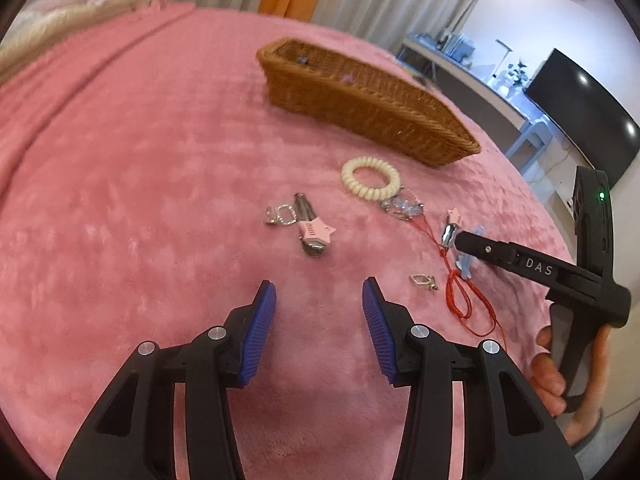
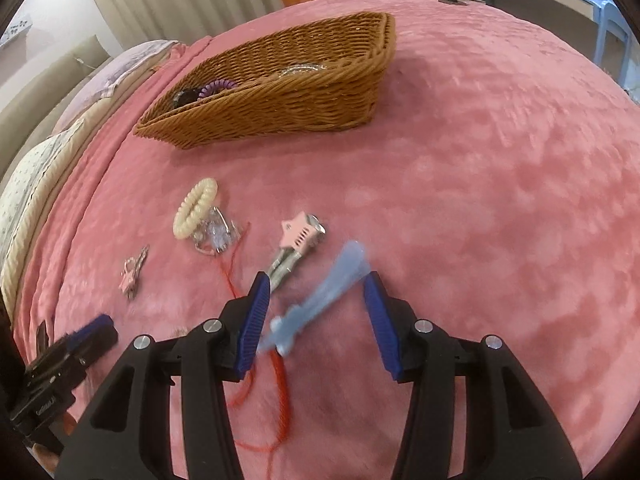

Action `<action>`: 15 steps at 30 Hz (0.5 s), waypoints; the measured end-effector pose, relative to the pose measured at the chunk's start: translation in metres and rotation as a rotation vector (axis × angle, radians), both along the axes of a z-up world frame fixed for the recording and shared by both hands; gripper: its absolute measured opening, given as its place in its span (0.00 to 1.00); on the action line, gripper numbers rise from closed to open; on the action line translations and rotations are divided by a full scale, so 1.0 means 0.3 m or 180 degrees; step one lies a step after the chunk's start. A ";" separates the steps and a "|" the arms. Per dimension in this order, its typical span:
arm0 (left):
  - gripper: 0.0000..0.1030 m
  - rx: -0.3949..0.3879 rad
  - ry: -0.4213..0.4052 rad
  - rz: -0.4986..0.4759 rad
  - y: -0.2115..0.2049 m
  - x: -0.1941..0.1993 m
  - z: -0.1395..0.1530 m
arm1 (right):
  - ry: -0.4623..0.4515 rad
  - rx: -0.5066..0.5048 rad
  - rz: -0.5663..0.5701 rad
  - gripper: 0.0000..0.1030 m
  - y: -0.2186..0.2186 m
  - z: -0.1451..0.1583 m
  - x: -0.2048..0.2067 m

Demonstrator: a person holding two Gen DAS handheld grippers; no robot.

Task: Organize jewelry
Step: 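Grasp the pink star hair clip with the left tool while the right tool grasps the light blue clip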

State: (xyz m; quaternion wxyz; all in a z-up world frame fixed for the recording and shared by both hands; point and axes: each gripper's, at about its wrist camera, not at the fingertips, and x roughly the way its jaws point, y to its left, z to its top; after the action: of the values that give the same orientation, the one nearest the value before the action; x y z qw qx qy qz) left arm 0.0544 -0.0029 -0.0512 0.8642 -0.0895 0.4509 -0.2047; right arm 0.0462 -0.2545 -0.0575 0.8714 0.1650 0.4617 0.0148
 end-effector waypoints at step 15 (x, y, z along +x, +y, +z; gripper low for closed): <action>0.35 0.0389 -0.0053 0.0009 -0.112 0.115 -0.011 | -0.0093 -0.0458 0.0403 0.11 -0.007 0.024 0.017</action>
State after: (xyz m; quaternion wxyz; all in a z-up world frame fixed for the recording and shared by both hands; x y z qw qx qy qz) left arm 0.0891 -0.0365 -0.0544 0.8721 -0.0355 0.4552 -0.1763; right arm 0.0514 -0.2567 -0.0503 0.8850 0.0723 0.4583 0.0390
